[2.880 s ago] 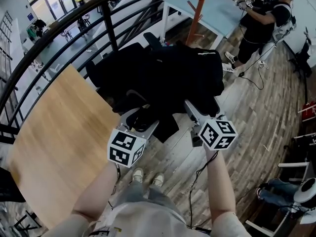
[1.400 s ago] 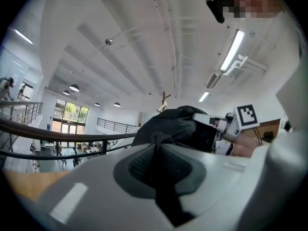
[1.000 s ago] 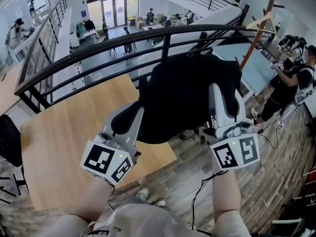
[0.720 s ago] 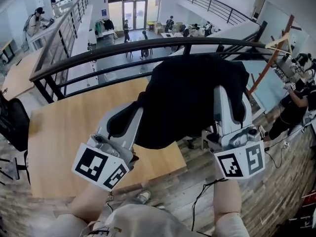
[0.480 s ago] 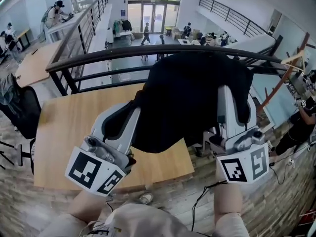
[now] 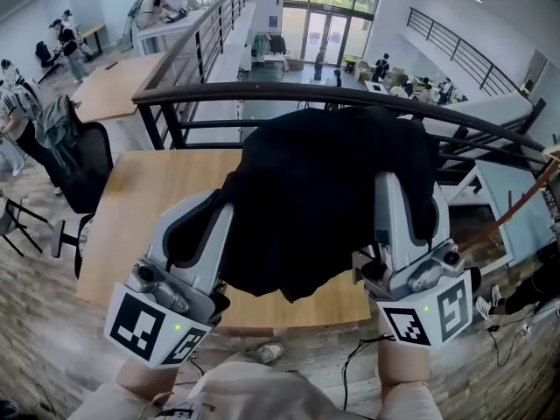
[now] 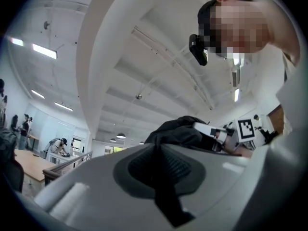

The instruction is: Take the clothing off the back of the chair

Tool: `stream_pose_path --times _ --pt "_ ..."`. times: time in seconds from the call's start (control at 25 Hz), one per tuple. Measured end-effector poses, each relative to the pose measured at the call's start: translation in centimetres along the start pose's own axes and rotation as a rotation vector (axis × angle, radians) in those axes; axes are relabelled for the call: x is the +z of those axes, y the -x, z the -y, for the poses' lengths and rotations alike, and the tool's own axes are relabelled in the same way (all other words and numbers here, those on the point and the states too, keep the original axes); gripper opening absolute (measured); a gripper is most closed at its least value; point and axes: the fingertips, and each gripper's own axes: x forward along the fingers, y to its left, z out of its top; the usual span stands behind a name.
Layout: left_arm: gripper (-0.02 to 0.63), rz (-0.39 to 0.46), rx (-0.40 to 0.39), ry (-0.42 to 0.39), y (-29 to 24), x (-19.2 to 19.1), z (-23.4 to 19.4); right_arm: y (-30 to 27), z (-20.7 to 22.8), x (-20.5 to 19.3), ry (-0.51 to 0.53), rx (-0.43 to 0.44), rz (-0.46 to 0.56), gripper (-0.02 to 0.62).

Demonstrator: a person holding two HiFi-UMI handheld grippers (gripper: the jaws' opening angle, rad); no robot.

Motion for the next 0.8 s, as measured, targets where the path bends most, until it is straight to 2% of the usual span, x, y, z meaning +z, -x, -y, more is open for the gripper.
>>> stream_pose_path --times 0.24,0.48,0.8 --pt "0.025 -0.07 0.061 0.006 3.0 -2.2 -2.3 -0.9 -3.5 -3.7 -0.043 0.06 -0.07 0.064" --pt "0.025 -0.125 0.061 0.034 4.1 -6.0 -3.9 -0.7 -4.5 -8.4 -0.094 0.045 -0.135 0.064" --pt "0.025 -0.146 0.04 0.072 4.5 -8.8 -3.4 0.9 -4.2 -10.7 -0.111 0.021 -0.188 0.066"
